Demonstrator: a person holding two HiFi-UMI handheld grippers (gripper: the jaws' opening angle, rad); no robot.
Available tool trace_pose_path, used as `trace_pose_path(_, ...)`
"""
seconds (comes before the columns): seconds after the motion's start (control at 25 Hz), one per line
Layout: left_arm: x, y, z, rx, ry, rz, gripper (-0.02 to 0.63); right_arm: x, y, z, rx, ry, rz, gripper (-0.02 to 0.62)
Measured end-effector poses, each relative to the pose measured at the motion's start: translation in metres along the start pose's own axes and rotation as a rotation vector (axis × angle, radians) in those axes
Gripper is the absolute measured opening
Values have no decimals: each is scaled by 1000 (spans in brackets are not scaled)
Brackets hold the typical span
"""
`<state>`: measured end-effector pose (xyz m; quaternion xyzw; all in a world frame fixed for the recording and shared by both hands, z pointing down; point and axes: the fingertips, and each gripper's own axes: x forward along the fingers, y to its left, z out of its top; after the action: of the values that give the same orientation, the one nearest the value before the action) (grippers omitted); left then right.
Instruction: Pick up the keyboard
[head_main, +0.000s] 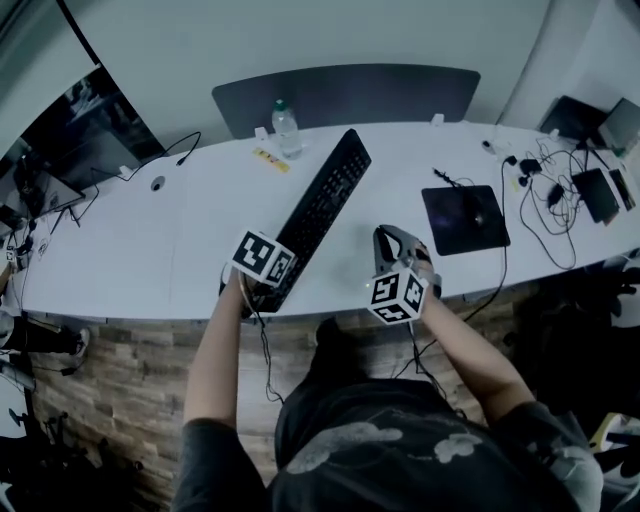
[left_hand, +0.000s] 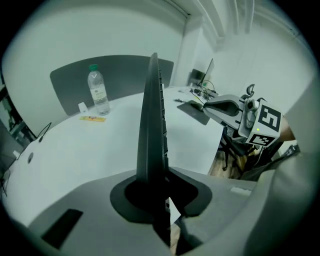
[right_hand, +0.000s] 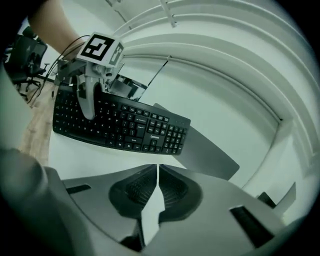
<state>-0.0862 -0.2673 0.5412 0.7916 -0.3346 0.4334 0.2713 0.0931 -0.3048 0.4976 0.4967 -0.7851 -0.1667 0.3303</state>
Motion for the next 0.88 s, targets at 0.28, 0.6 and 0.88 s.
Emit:
trace_pose_path(0.28, -17, -45, -17, -104, -136, 52, 69, -34, -4, -17, 160, 12, 1, 0)
trace_pose_path(0.6, -33, -90, -36, -272, -322, 58, 69, -66, -1, -22, 325, -1, 20, 0)
trace_pose_path(0.88, -45, -99, -55, -297, -411, 99, 69, -85, 13, -20, 376, 0, 28, 0)
